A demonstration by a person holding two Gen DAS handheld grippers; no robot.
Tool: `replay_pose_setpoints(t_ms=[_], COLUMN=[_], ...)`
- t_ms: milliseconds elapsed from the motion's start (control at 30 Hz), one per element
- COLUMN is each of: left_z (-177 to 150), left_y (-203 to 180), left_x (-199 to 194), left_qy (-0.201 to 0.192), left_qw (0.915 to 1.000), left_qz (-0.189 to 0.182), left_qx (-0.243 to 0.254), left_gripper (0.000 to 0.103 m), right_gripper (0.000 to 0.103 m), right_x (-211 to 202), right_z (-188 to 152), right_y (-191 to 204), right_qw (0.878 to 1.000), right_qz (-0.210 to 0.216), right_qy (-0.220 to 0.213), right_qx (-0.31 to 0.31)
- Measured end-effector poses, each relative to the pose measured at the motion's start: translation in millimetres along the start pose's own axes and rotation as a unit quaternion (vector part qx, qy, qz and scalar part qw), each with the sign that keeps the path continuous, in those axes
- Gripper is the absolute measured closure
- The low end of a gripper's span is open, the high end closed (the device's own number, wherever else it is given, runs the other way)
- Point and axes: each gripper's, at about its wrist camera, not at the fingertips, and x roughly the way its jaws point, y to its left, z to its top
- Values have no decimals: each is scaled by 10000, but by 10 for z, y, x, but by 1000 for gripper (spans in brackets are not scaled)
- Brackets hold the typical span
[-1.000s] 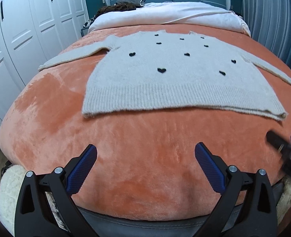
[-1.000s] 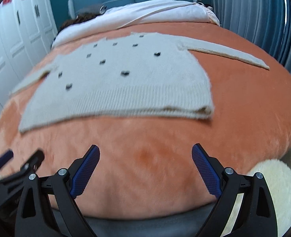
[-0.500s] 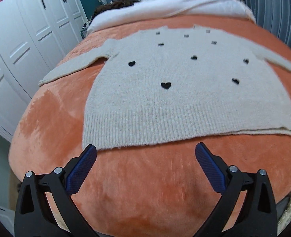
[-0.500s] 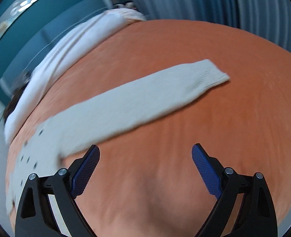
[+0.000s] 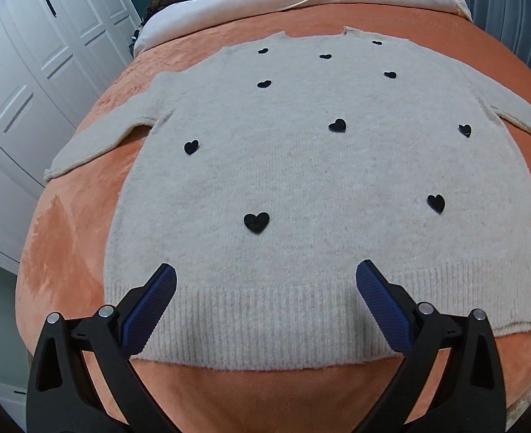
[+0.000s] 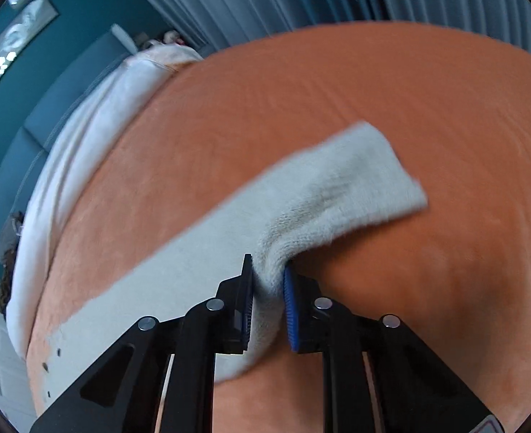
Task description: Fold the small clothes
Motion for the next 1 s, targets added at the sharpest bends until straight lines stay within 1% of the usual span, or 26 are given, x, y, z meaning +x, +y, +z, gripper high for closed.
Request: replay_pose_setpoints(t_ms=[33,100,167,200,267,333,367,400,433,467,500,533,600,633,667,700,767,833,900,933,967,1000], left_z=[16,44,50,52,49,40,37,28,23,14,5,-5,-20,-23,-20,-13,79,267,525,700,863,1026], left_y=[-13,-20,-7,-2,19,46,61,80,100,121,147,173,239,283,338,394,557,703,813,853,876,888], left_x=[12,31,40,45,49,46,47,46,49,53,60,63,70,76,87,101,178,292,423,510,587,663], left_qy=[7,19,27,36,56,59,58,60,69,90,117,134,145,141,122,104,88,56,-85,-168,-256,-362], left_qw=[10000,10000,10000,10000,9999,9999,9999,9999,9998,9998,9997,9996,9995,9994,9991,9985,9947,9881,9809,9788,9769,9742], left_qz=[-5,-8,-30,-42,-78,-76,-71,-68,-65,-59,-57,-56,-70,-114,-217,-357,-768,-1158,-1452,-1485,-1496,-1564], left_qx=[4,16,-2,-17,-55,-90,-110,-136,-157,-178,-203,-226,-267,-287,-336,-401,-674,-1009,-1288,-1401,-1503,-1589], left_gripper=[5,5,5,5,5,5,5,5,5,5,5,5,5,5,5,5,5,5,5,5,5,5], right_gripper=[90,92,92,92,92,92,91,87,86,83,71,66,66,65,63,58,55,54,52,52,52,52], right_x=[-72,-258,-478,-585,-832,-1072,-1183,-1252,-1283,-1274,-1260,-1243,-1203,-1185,-1199,-1197,-1119,-988,-803,-732,-638,-581], right_z=[23,20,-37,-104,-319,-647,-894,-1145,-1417,-1638,-1919,-2183,-2524,-2627,-2702,-2710,-2683,-2573,-2472,-2449,-2357,-2280], right_y=[148,488,993,1272,1871,2452,2767,3034,3273,3465,3630,3736,3774,3717,3612,3447,3117,2760,2373,2232,2101,2030], right_qw=[9998,9973,9901,9844,9669,9426,9270,9121,8984,8879,8777,8698,8604,8606,8637,8693,8858,9034,9170,9231,9308,9350], right_qz=[133,537,1056,1323,1937,2541,2862,3147,3351,3442,3464,3437,3408,3369,3330,3273,3037,2602,2282,2156,2029,2011], right_qy=[-129,-314,-457,-494,-488,-345,-193,29,286,495,689,822,1048,1154,1220,1279,1378,1445,1507,1571,1640,1673], right_qx=[-118,-382,-808,-1045,-1590,-2137,-2417,-2627,-2825,-3013,-3238,-3442,-3642,-3640,-3582,-3475,-3226,-3087,-2904,-2770,-2562,-2395])
